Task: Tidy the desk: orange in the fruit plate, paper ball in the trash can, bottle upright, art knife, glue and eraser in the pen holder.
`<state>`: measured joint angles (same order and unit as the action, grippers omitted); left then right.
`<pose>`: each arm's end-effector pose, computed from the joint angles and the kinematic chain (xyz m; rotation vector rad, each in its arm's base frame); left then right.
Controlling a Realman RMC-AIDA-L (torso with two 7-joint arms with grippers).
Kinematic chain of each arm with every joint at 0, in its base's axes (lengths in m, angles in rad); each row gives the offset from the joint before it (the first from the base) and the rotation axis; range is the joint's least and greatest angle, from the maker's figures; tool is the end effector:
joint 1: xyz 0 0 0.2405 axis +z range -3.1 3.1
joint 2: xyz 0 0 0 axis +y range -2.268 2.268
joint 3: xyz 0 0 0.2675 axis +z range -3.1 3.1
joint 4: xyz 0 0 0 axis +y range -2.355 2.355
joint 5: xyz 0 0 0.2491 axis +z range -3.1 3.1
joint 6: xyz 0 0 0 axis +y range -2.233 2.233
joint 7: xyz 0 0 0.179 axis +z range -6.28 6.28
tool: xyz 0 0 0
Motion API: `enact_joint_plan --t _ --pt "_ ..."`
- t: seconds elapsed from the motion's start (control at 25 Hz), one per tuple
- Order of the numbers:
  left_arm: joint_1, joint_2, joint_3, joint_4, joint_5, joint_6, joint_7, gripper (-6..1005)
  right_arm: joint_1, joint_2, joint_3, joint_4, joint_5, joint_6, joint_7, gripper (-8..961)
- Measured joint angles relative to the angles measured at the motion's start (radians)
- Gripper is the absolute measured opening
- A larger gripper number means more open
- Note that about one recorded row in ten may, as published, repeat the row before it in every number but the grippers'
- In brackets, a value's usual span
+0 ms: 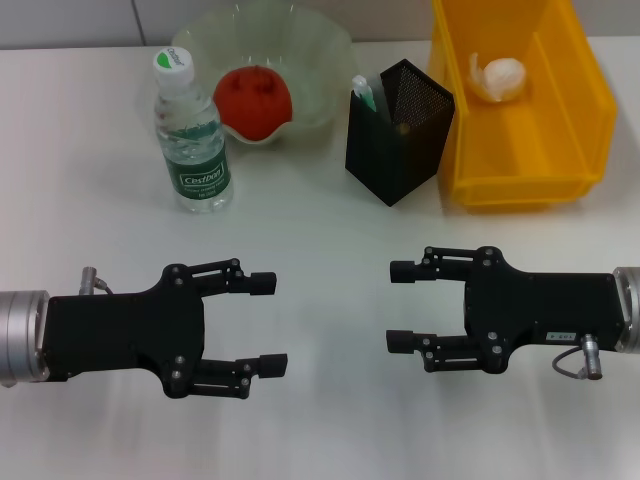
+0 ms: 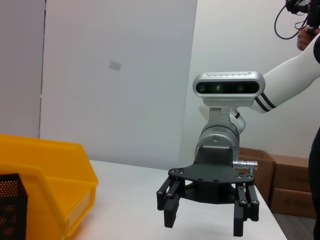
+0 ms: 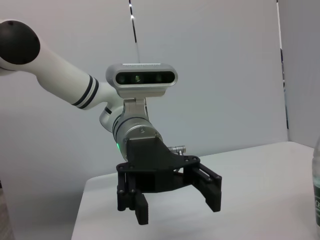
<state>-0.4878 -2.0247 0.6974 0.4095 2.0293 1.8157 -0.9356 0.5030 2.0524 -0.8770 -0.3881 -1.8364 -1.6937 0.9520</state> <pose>-0.2917 0.2982 -0.0550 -2.9346 -0.2313 -0.9291 0.2736 0.3132 -0.0815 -2.8981 0.2503 0.9373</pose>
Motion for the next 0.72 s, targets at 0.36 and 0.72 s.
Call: enact_joint_plan --t 0.36,0.72 --pt "0.000 0.000 0.001 -0.003 0.000 0.002 0.000 827 0.002 0.000 0.001 0.000 0.000 -0.004 0.001 730" --pt "0.001 0.000 0.001 -0.005 0.000 0.002 0.000 827 0.002 0.001 0.001 0.000 0.000 -0.004 0.001 730"
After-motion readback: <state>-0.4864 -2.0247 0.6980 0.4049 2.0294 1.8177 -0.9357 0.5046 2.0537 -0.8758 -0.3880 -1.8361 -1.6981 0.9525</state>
